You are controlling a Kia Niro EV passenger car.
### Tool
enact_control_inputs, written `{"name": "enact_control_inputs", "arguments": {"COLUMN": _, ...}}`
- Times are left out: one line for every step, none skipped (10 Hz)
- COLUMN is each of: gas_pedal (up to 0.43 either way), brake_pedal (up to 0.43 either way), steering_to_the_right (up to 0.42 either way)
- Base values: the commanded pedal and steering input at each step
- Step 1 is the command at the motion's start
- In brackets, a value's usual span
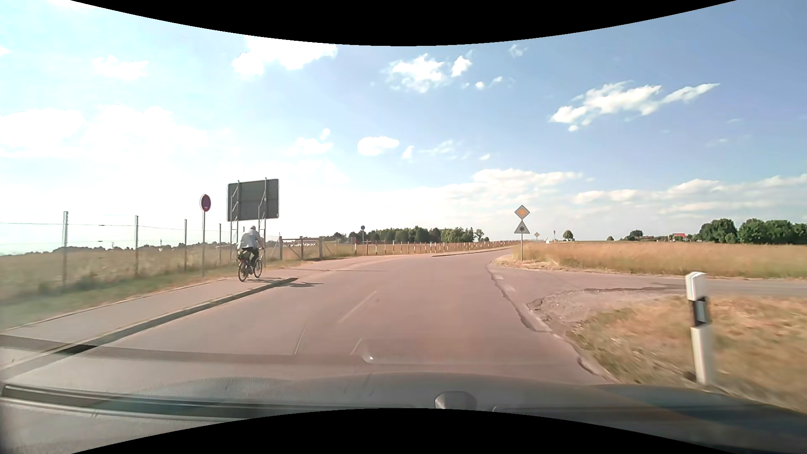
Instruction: Follow the waypoints while adhering to traffic rules and regulations
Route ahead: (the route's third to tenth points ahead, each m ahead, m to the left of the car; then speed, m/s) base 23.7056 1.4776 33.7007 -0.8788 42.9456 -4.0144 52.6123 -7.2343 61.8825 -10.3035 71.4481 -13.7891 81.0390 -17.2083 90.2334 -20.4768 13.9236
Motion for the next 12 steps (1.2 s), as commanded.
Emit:
{"name": "enact_control_inputs", "arguments": {"gas_pedal": 0.067, "brake_pedal": 0.006, "steering_to_the_right": 0.031}}
{"name": "enact_control_inputs", "arguments": {"gas_pedal": 0.079, "brake_pedal": 0.006, "steering_to_the_right": 0.034}}
{"name": "enact_control_inputs", "arguments": {"gas_pedal": 0.087, "brake_pedal": 0.006, "steering_to_the_right": 0.034}}
{"name": "enact_control_inputs", "arguments": {"gas_pedal": 0.098, "brake_pedal": 0.006, "steering_to_the_right": 0.034}}
{"name": "enact_control_inputs", "arguments": {"gas_pedal": 0.098, "brake_pedal": 0.006, "steering_to_the_right": 0.035}}
{"name": "enact_control_inputs", "arguments": {"gas_pedal": 0.098, "brake_pedal": 0.006, "steering_to_the_right": 0.04}}
{"name": "enact_control_inputs", "arguments": {"gas_pedal": 0.11, "brake_pedal": 0.006, "steering_to_the_right": 0.041}}
{"name": "enact_control_inputs", "arguments": {"gas_pedal": 0.11, "brake_pedal": 0.006, "steering_to_the_right": 0.041}}
{"name": "enact_control_inputs", "arguments": {"gas_pedal": 0.118, "brake_pedal": 0.006, "steering_to_the_right": 0.042}}
{"name": "enact_control_inputs", "arguments": {"gas_pedal": 0.138, "brake_pedal": 0.006, "steering_to_the_right": 0.042}}
{"name": "enact_control_inputs", "arguments": {"gas_pedal": 0.157, "brake_pedal": 0.006, "steering_to_the_right": 0.042}}
{"name": "enact_control_inputs", "arguments": {"gas_pedal": 0.157, "brake_pedal": 0.006, "steering_to_the_right": 0.042}}
